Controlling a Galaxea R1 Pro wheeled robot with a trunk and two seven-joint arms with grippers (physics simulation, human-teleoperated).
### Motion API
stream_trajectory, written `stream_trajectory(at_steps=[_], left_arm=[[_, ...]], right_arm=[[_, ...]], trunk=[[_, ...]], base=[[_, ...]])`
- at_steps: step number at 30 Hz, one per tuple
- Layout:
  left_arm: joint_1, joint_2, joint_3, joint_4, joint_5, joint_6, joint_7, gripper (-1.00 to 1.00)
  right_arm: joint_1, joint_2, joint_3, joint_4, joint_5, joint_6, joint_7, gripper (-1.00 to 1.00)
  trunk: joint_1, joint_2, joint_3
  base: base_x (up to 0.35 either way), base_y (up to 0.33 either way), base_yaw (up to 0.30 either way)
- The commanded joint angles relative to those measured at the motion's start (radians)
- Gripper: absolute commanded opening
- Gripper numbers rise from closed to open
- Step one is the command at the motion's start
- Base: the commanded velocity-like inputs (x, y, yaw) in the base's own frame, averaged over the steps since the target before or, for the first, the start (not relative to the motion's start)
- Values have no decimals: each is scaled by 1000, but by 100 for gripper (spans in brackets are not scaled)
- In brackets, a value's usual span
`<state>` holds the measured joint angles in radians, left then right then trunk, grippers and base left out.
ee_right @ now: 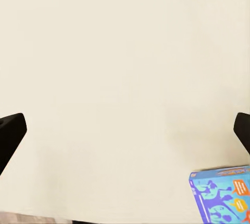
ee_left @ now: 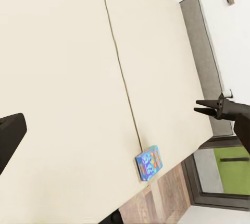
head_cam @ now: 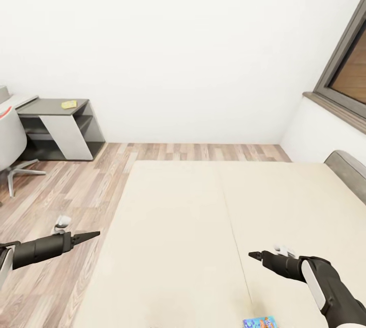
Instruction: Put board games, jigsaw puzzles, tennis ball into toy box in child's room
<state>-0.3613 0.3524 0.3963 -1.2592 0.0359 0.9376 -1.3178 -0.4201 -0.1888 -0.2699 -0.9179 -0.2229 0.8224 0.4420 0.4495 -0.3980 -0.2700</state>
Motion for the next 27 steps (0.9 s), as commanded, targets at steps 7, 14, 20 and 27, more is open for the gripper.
stream_trajectory(at_steps=[7, 14, 20, 27], left_arm=[[-1, -2, 0, 0, 1, 9, 0, 100], [-1, -3, 0, 0, 1, 9, 1, 100], [-1, -13, 0, 0, 1, 9, 2, 100], [-1, -23, -1, 0, -1, 8, 17, 100]], right_arm=[[0, -1, -3, 0, 0, 7, 4, 100], [0, -2, -3, -1, 0, 7, 4, 100], [0, -2, -4, -3, -1, 10, 4, 100], [0, 5, -3, -7, -1, 14, 3, 100]], trunk=[[0, -2, -13], [0, -2, -25], [0, -2, -35], [0, -2, -46]], base=[[0, 0, 0], [0, 0, 0], [0, 0, 0], [0, 0, 0]])
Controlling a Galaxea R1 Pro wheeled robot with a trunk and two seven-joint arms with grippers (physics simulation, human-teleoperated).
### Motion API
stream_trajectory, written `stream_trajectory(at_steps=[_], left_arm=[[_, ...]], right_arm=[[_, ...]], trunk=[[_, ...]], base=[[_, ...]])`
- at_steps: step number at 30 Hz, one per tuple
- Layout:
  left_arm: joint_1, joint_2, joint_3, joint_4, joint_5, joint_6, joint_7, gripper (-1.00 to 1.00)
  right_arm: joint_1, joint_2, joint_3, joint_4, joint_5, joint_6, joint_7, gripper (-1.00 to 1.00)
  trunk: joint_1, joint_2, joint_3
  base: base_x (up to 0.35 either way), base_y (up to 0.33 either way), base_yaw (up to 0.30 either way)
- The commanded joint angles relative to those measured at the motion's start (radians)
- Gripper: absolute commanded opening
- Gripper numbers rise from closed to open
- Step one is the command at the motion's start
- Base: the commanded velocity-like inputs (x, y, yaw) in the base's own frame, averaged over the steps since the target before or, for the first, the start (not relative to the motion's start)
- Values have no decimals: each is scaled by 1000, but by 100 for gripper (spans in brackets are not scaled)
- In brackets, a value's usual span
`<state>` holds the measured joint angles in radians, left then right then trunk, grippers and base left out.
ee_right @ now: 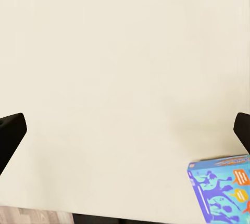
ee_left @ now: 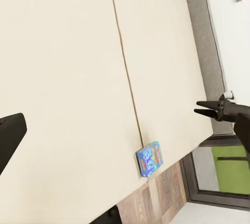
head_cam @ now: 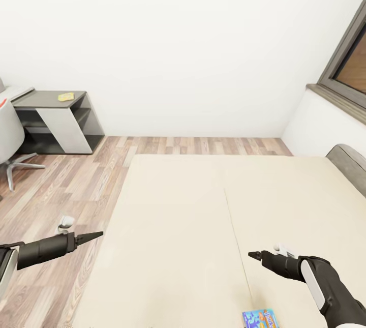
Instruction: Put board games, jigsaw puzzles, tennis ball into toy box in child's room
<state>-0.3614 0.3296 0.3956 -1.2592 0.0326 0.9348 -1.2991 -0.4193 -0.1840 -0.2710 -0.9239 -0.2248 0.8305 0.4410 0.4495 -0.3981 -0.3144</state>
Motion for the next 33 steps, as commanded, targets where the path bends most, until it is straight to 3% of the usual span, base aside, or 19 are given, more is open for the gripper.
stream_trajectory(at_steps=[1, 33], left_arm=[[-1, -1, 0, 0, 3, 10, 3, 100], [-1, -5, 0, -2, 4, 10, 32, 100]], right_arm=[[-1, -1, -2, 0, 1, 6, 4, 100], [2, -6, -13, -2, 1, 4, 16, 100]], trunk=[[0, -2, -3], [0, -2, -56]], base=[[0, 0, 0], [0, 0, 0]])
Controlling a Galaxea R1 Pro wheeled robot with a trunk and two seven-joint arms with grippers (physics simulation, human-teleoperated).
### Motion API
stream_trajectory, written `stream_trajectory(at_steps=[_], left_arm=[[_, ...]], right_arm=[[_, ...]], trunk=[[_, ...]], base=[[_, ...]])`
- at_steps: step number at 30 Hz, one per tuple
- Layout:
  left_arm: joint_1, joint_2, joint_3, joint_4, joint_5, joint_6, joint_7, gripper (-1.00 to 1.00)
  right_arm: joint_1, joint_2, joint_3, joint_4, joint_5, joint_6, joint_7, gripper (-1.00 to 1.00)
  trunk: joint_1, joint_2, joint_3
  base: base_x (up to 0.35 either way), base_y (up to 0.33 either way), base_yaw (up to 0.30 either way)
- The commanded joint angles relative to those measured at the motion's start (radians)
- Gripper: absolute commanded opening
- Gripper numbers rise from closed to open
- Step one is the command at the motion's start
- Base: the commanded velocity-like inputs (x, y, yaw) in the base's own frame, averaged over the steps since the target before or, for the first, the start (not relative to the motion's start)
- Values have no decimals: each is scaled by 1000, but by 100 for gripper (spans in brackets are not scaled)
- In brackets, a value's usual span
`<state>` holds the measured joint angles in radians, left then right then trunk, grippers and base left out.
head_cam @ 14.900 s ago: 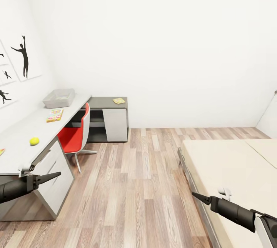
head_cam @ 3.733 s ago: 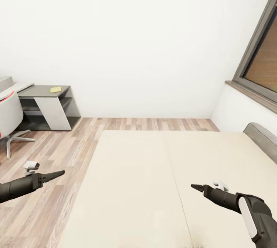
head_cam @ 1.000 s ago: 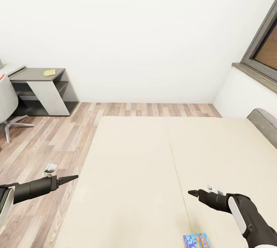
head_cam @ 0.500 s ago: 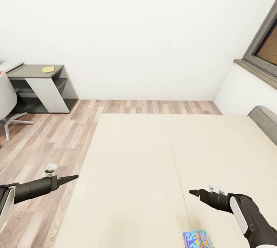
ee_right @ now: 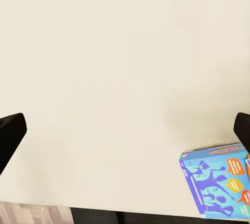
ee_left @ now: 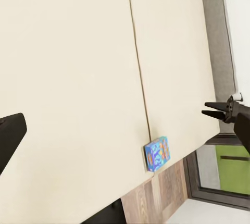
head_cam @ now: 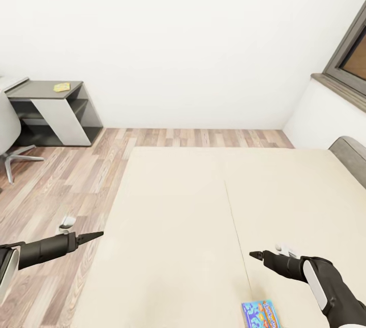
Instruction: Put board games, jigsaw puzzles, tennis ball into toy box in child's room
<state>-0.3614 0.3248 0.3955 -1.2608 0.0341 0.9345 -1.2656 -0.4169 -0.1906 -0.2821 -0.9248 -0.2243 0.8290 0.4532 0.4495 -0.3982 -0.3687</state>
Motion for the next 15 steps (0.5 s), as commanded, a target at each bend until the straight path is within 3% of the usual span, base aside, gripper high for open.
stream_trajectory(at_steps=[1, 15], left_arm=[[-1, 0, 0, 0, 3, 10, -2, 100], [-1, 0, 0, 0, 3, 10, -1, 100]], right_arm=[[-1, 0, -2, -1, 1, 6, 4, 100], [0, -2, -3, -1, 1, 5, 5, 100]], trunk=[[0, -2, -3], [0, -2, -26]], base=[[0, 0, 0], [0, 0, 0]])
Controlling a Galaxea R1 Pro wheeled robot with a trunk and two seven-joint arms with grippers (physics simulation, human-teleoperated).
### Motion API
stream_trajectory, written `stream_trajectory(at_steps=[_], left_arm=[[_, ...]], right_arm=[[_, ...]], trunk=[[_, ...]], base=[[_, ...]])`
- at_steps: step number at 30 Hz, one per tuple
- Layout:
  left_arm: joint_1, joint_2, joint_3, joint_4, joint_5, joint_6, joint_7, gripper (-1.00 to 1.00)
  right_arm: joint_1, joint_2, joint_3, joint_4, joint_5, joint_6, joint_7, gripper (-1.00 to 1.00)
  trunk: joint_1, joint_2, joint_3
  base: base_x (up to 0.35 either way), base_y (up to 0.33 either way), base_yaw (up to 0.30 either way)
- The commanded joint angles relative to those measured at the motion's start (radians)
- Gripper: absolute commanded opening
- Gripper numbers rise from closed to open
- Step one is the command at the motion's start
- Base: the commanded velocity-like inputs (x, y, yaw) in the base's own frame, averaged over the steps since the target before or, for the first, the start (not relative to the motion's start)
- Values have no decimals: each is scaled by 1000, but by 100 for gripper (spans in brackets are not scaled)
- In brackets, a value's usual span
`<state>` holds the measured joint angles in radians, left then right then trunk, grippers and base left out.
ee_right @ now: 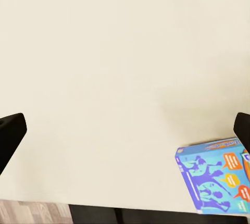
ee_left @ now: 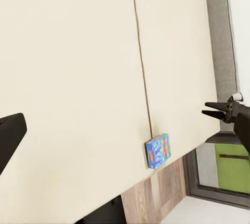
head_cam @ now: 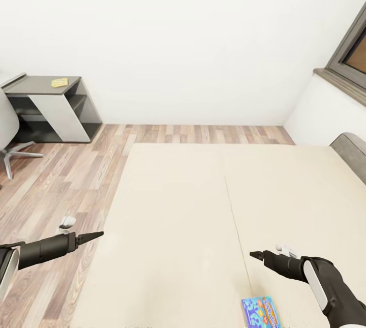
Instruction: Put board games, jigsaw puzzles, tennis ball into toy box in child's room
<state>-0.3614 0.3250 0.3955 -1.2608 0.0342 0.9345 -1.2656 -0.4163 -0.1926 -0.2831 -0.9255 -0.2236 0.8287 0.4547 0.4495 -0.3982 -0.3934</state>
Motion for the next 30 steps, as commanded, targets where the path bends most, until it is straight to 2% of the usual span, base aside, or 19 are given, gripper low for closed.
stream_trajectory(at_steps=[1, 30], left_arm=[[-1, 0, 0, 0, 3, 10, -2, 100], [-1, 1, 0, 0, 4, 9, -3, 100]], right_arm=[[0, 0, -2, -1, 0, 6, 4, 100], [1, 0, -2, 0, 1, 5, 4, 100]], trunk=[[0, -2, -3], [0, -2, -51]], base=[[0, 0, 0], [0, 0, 0]])
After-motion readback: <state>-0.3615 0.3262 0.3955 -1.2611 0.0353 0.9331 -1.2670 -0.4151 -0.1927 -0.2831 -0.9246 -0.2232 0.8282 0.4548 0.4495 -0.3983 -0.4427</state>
